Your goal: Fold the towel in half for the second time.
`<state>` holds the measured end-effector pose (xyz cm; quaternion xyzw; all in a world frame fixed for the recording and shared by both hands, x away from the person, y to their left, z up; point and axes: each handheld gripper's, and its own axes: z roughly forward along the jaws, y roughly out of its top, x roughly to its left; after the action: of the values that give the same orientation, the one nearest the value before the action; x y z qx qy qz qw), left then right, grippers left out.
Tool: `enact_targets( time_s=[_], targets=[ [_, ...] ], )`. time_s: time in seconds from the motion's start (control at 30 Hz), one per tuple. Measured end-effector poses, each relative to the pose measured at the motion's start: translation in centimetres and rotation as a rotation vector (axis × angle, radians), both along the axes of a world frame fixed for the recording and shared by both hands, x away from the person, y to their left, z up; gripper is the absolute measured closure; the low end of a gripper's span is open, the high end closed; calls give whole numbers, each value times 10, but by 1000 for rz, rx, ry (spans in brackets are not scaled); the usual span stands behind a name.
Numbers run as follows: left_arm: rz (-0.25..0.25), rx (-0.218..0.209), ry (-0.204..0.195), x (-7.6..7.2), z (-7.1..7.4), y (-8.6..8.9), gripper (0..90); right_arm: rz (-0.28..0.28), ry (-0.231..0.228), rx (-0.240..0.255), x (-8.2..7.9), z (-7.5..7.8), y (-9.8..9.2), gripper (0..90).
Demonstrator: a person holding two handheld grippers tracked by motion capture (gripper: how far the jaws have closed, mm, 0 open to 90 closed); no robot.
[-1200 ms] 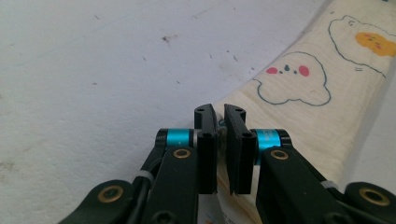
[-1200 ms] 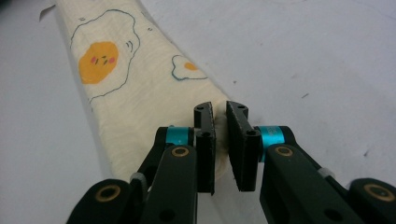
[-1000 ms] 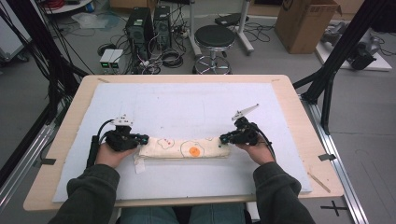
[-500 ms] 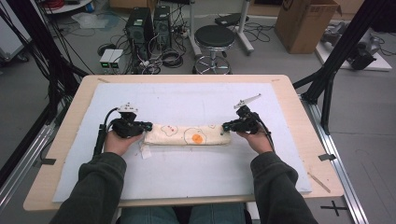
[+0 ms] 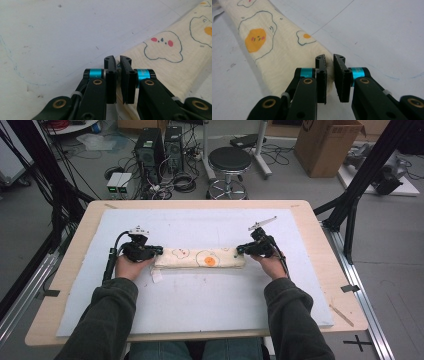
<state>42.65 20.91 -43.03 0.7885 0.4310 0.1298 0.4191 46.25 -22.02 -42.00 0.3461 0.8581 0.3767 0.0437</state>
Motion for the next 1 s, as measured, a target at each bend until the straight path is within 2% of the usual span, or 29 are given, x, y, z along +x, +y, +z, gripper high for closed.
enact_targets(
  time_s=[0.13,0.2,0.27,0.4,0.57,0.77,0.87,1.0],
  targets=[
    [-3,6,6,1,-2,-1,833,-12,5,-3,3,-5,2,803],
    [1,11,5,1,-2,0,799,-21,7,1,4,-7,0,742],
    [18,6,-1,0,0,2,745,-29,17,22,4,-5,-3,699],
    [39,-19,-12,-3,6,9,673,-34,-11,66,0,3,-8,624],
    [10,-33,-43,-11,16,8,620,-53,-39,102,-8,13,-13,520],
    [-21,-35,-50,-19,24,8,570,-77,-80,134,-17,25,-14,444],
    [-22,-51,-60,-23,27,9,549,-73,-81,139,-20,28,-13,410],
    [-38,-62,-73,-29,30,10,545,-75,-84,155,-23,30,-13,311]
  ],
)
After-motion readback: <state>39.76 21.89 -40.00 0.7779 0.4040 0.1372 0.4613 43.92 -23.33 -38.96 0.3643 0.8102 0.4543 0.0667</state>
